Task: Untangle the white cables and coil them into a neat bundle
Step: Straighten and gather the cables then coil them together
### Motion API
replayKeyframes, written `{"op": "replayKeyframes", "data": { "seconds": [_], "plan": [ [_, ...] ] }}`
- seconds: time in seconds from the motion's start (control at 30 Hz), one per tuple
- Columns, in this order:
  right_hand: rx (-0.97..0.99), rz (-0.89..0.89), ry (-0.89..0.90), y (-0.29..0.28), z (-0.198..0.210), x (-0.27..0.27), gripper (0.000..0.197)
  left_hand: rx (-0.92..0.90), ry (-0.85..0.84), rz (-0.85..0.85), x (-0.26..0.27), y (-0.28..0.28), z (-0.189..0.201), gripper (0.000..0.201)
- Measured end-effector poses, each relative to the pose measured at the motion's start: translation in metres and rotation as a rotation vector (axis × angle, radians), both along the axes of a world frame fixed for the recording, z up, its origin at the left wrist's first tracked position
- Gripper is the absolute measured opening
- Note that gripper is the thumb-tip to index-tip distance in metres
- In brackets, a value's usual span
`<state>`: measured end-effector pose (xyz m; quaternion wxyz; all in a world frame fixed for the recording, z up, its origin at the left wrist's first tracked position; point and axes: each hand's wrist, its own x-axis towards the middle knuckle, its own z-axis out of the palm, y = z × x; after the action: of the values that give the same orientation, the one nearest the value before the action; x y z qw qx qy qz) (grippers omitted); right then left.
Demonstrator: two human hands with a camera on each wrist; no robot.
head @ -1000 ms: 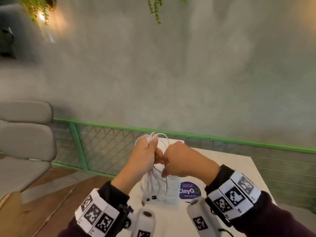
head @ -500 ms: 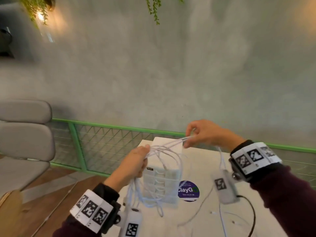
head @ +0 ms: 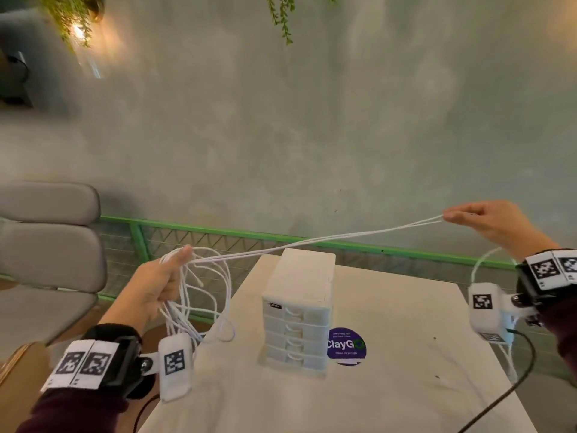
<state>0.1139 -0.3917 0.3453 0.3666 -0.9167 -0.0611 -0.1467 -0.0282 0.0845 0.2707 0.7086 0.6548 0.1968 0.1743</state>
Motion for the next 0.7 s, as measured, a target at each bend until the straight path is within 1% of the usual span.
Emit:
{"op": "replayKeyframes", "data": {
  "seconds": [0.03,0.07,0.1,0.13,0.17,0.2,0.23,0.27,0.33,0.4,0.47,0.53,0.57,0.6,0.63,0.7],
  "plan": [
    [-0.012,0.019,0.01,-0.007,0.001,-0.003,0.011,-0.064,-0.028,0.003,-0.003,0.006,0.0,0.023],
    [-0.031,0.014,0.037,-0.018,0.002,-0.006,0.025,-0.106,-0.042,0.015,-0.008,0.012,-0.001,0.025],
    [-0.028,0.01,0.039,-0.025,0.002,-0.011,0.034,-0.115,-0.046,0.029,-0.012,0.019,-0.002,0.027],
    [-0.036,-0.025,0.049,-0.029,0.003,-0.014,0.032,-0.087,-0.03,0.049,-0.015,0.024,-0.002,0.026],
    [-0.057,-0.054,0.033,-0.03,0.001,-0.015,0.018,-0.033,0.007,0.06,-0.017,0.024,-0.003,0.022],
    [-0.087,-0.099,0.001,-0.025,-0.002,-0.013,0.022,0.029,0.064,0.045,-0.016,0.021,-0.002,0.018],
    [-0.123,-0.155,-0.043,-0.015,-0.007,-0.007,0.036,0.08,0.114,0.009,-0.014,0.014,0.0,0.02],
    [-0.132,-0.196,-0.082,0.0,-0.011,-0.006,0.038,0.101,0.145,-0.038,-0.009,0.006,0.002,0.024],
    [-0.155,-0.231,-0.127,0.032,-0.019,-0.005,0.035,0.028,0.14,-0.1,0.0,-0.013,0.005,0.035],
    [-0.202,-0.208,-0.066,0.061,-0.032,-0.011,0.03,-0.128,0.072,-0.111,0.009,-0.031,0.008,0.04],
    [-0.428,-0.106,0.033,0.091,-0.047,-0.026,0.028,-0.246,0.016,-0.125,0.013,-0.049,0.011,0.041],
    [-0.683,0.06,0.078,0.123,-0.057,-0.049,0.029,-0.278,-0.013,-0.16,0.015,-0.067,0.015,0.041],
    [-0.765,0.161,0.097,0.137,-0.057,-0.062,0.031,-0.273,-0.02,-0.176,0.016,-0.075,0.016,0.041],
    [-0.8,0.276,0.108,0.15,-0.057,-0.074,0.032,-0.245,-0.025,-0.197,0.016,-0.084,0.018,0.041],
    [-0.806,0.394,0.124,0.16,-0.054,-0.085,0.033,-0.178,-0.018,-0.213,0.015,-0.093,0.018,0.04],
    [-0.743,0.606,0.116,0.178,-0.046,-0.103,0.034,0.026,-0.003,-0.233,0.015,-0.112,0.015,0.039]
  ]
}}
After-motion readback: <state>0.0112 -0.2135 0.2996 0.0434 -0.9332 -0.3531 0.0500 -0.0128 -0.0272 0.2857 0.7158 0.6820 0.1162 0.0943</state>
